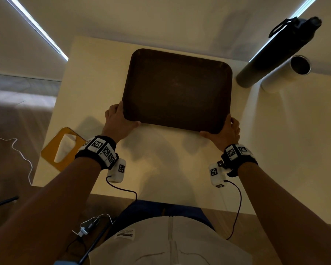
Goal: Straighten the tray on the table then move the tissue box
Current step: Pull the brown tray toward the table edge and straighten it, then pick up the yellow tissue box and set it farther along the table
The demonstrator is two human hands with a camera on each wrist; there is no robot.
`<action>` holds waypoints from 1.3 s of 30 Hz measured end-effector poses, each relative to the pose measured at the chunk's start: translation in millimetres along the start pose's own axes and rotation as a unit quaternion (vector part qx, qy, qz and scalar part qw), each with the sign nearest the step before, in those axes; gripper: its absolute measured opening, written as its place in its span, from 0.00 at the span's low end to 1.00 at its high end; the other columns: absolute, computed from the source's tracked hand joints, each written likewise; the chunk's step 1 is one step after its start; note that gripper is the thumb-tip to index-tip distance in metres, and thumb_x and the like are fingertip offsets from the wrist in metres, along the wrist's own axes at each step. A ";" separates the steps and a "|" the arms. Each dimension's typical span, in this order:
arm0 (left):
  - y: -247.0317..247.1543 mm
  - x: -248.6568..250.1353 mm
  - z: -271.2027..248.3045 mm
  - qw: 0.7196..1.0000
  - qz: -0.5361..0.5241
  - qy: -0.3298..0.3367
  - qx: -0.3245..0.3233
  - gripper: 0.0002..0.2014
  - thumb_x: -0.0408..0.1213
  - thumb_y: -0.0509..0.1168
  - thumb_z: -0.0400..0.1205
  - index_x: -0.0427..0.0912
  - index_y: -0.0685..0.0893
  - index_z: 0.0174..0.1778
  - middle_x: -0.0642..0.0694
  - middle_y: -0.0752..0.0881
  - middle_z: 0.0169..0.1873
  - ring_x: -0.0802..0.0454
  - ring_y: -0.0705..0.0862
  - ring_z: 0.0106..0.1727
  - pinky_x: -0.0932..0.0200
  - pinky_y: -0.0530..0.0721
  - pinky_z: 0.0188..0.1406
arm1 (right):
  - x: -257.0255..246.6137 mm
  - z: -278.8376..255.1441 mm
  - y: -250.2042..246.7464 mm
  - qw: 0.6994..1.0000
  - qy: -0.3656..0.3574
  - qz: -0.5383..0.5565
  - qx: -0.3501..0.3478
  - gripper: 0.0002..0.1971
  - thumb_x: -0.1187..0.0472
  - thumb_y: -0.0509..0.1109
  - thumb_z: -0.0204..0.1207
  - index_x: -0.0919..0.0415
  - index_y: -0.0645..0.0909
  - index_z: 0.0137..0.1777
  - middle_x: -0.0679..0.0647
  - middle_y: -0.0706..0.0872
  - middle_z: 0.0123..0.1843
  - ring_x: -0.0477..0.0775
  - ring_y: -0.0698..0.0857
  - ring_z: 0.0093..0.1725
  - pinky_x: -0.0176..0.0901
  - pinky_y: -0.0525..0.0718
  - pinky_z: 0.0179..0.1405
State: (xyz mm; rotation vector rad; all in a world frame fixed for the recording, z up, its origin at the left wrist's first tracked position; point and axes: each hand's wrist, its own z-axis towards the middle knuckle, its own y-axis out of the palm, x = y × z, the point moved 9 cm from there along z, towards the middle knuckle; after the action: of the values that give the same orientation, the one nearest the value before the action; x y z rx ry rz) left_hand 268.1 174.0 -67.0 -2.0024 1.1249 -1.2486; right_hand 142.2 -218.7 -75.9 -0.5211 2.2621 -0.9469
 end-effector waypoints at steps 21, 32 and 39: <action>-100.7 -54.2 -171.9 0.968 0.018 0.237 0.074 0.22 0.51 0.69 0.82 0.48 0.81 0.71 0.57 0.78 0.66 0.61 0.75 0.68 0.57 0.76 0.66 | -154.0 -177.3 112.1 0.898 -0.391 -0.077 -0.188 0.39 0.51 0.83 0.85 0.57 0.70 0.91 0.62 0.67 0.94 0.68 0.64 0.93 0.68 0.64 0.95; -159.7 -189.7 -144.7 0.972 -0.044 0.229 -0.008 0.46 0.67 0.75 0.67 0.57 0.69 0.80 0.62 0.71 0.72 0.52 0.71 0.76 0.44 0.74 0.74 | -258.2 -233.4 231.6 0.893 -0.340 -0.059 -0.290 0.60 0.57 0.92 0.76 0.60 0.53 0.97 0.60 0.59 0.98 0.62 0.64 0.96 0.59 0.67 0.98; -139.5 -216.7 -94.9 0.960 -0.073 0.237 -0.131 0.60 0.66 0.79 0.61 0.54 0.57 0.86 0.52 0.66 0.80 0.53 0.70 0.77 0.44 0.75 0.75 | -266.0 -242.4 258.8 0.943 -0.242 0.000 -0.227 0.70 0.57 0.97 0.67 0.57 0.48 0.98 0.59 0.57 0.98 0.62 0.61 0.96 0.65 0.65 1.00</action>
State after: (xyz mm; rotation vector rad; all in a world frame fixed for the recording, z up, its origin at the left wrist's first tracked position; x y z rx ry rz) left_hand 185.3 431.4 -19.0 -2.0620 1.4484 -1.8047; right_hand 141.9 222.1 -29.6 -0.8487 2.0078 -0.2377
